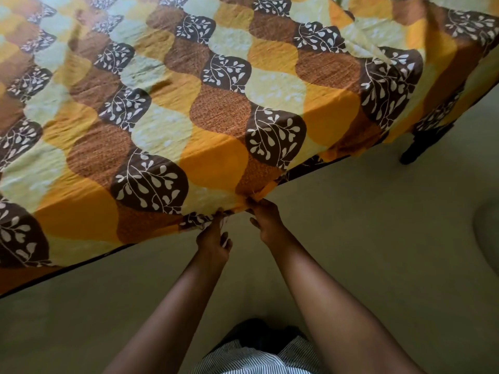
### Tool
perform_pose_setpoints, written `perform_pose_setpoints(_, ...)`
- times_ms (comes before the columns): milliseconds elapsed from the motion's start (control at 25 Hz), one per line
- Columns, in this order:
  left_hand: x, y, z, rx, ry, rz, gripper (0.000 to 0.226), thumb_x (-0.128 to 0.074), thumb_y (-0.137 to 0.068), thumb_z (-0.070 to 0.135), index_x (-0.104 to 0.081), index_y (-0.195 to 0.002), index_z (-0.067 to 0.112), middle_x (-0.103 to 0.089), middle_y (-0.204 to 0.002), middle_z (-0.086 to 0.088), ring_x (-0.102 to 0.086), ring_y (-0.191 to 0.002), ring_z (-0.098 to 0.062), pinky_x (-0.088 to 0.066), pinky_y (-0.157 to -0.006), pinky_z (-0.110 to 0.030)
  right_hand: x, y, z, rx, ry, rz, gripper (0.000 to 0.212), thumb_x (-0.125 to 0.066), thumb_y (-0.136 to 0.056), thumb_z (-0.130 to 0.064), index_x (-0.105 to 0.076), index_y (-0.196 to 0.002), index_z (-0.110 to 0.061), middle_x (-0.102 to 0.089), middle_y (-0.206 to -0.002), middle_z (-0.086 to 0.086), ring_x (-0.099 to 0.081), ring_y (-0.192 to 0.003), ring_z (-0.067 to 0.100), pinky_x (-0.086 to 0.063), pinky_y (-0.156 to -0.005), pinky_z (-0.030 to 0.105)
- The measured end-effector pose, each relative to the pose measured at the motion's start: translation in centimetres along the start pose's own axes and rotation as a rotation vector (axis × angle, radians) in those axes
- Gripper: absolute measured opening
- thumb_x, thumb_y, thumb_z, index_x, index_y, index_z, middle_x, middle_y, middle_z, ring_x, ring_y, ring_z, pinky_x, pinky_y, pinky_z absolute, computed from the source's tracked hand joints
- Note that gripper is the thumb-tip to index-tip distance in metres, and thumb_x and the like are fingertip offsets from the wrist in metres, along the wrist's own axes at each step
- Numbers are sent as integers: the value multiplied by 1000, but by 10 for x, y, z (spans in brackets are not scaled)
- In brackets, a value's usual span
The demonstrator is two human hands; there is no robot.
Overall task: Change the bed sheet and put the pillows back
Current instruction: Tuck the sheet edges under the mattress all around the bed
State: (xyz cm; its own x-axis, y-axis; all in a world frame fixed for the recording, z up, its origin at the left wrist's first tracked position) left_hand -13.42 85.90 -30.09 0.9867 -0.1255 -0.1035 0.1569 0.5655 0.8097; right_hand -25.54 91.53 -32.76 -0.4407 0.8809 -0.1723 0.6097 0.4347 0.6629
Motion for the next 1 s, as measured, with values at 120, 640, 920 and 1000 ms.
perform_pose_setpoints(120,-8,24,17,-16,269,-218,27,-48,-91,39,-56,-90,12,-57,-86,-7,-57,-78,-17,-45,-71,-29,1,-8,-2,29,163,65,24,-64,-86,-26,-66,-94,-3,-58,-80,9,-50,-66,21,-32,-63,32)
perform_pose_setpoints(640,-8,27,16,30,633,-860,65,-69,-58,32,-64,-118,6,-54,-134,-9,-53,-122,-28,-46,-93,-51,-12,37,-15,-44,-836,-448,34,-44,-83,-25,-60,-108,-8,-65,-114,10,-58,-112,20,-44,-94,35)
perform_pose_setpoints(920,-2,28,17,-1,491,-604,44,-36,-88,35,-57,-120,12,-60,-126,-9,-55,-119,-27,-48,-92,-44,-41,41,-46,-15,-772,-423,55,-32,-93,-49,-47,-129,-11,-59,-111,9,-55,-106,22,-43,-93,35)
perform_pose_setpoints(1000,13,25,16,-20,487,-437,40,-36,-93,34,-54,-119,9,-59,-124,-12,-56,-114,-29,-48,-83,-42,-36,46,-37,-19,-775,-333,52,-36,-96,-46,-47,-131,-8,-59,-114,11,-56,-107,23,-45,-93,34)
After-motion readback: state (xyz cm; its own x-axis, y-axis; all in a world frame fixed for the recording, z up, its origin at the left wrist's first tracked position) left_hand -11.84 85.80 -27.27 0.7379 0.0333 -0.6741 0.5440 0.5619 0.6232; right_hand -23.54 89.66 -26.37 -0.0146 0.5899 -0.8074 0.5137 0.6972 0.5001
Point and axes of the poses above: each hand's wrist, its own y-axis away from the middle knuckle, its own x-axis out of the back of the hand, z = x × y, the point moved 6 cm from there along -y, towards the middle knuckle
